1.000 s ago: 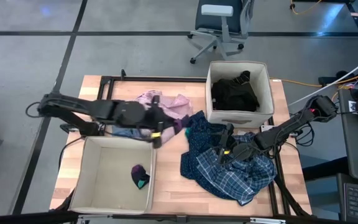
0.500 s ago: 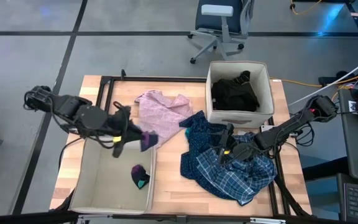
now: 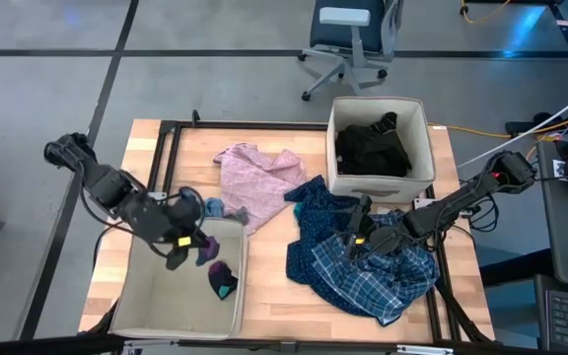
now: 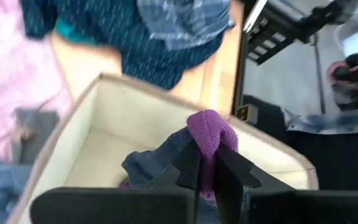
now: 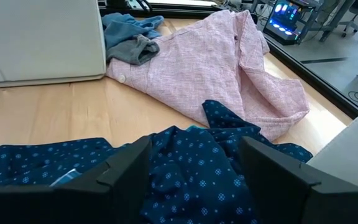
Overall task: Sort clothes
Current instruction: Put the blue sock into the bottom white laundry organizer
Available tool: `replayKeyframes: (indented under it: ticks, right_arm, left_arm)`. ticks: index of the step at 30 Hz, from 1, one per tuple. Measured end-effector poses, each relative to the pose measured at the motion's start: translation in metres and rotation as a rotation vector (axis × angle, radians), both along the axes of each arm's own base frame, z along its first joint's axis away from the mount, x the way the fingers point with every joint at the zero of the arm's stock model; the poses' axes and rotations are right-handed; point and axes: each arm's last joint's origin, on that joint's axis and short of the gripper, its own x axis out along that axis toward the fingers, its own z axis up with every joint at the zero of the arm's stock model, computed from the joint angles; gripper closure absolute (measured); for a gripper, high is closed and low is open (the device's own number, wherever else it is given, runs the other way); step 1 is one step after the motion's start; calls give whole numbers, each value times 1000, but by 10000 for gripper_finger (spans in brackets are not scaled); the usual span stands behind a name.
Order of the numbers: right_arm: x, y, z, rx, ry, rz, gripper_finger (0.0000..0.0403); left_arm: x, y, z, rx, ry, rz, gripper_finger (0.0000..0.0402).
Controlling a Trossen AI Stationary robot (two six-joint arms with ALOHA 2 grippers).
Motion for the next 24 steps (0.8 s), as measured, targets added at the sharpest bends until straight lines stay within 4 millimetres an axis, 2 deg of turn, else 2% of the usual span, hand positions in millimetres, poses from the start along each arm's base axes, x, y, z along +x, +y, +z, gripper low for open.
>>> replayKeyframes:
  ticks: [13,20,24]
  right_arm:
    - [0,0,0,-4,1,0,159]
    - [0,0,0,-5,2,0,159]
    - [0,0,0,-8,1,-5,159]
  left_arm:
    - [-4,-8,-86,27,230,139,373]
    - [-2,-2,-98,62,248,178,372]
    - [0,1,-98,61,245,197,349]
